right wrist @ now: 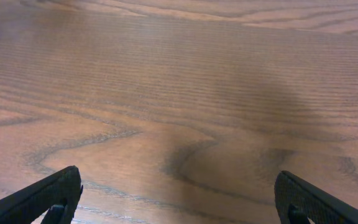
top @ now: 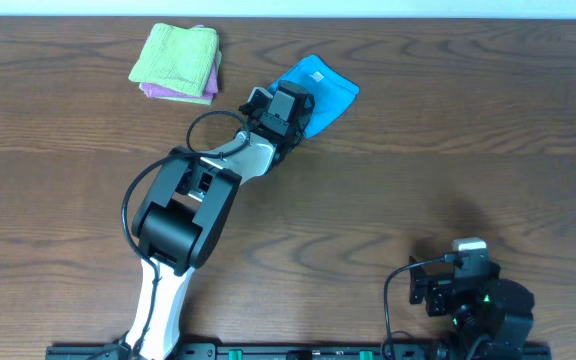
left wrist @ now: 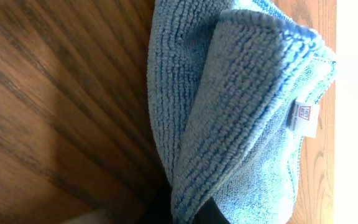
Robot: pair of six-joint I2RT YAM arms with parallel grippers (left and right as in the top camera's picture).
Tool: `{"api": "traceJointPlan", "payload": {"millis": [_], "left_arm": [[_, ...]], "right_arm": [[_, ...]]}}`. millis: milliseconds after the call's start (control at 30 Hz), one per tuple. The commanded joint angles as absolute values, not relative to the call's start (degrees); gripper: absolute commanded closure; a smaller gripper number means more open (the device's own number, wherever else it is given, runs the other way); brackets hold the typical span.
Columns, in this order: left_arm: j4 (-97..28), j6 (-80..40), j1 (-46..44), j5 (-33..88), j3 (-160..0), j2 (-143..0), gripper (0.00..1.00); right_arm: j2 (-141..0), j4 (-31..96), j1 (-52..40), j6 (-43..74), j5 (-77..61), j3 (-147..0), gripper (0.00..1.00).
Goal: Fold the cloth
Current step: 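Carry the blue cloth leftward with the left gripper over the stack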
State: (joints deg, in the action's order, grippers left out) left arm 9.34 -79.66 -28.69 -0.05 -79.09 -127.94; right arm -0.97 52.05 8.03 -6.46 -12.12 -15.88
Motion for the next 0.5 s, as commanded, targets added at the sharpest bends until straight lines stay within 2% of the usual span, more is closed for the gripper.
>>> {"api": "traceJointPlan", "payload": {"millis": [0, 200, 367, 467], "left_arm": [[10.59, -79.22, -27.99, -0.01, -78.06, -129.73, 0.94], [14.22, -79.29, -24.99, -0.43, -79.88, -124.2, 0.94], [14.28, -86.59, -20.75, 0.05, -81.1, -118.24, 0.85], [16.82, -87.85, -18.9, 0.01, -81.23, -115.55, 0.88]], "right_arm": [[-0.51, 52.18, 8.47, -6.04, -12.23, -15.62, 0.01], [-0.51, 52.18, 8.47, -6.04, -12.23, -15.62, 0.01], [-0.49, 52.21, 8.47, -6.04, -12.23, -15.62, 0.01], [-0.49, 52.21, 8.47, -6.04, -12.23, -15.62, 0.01]]}}
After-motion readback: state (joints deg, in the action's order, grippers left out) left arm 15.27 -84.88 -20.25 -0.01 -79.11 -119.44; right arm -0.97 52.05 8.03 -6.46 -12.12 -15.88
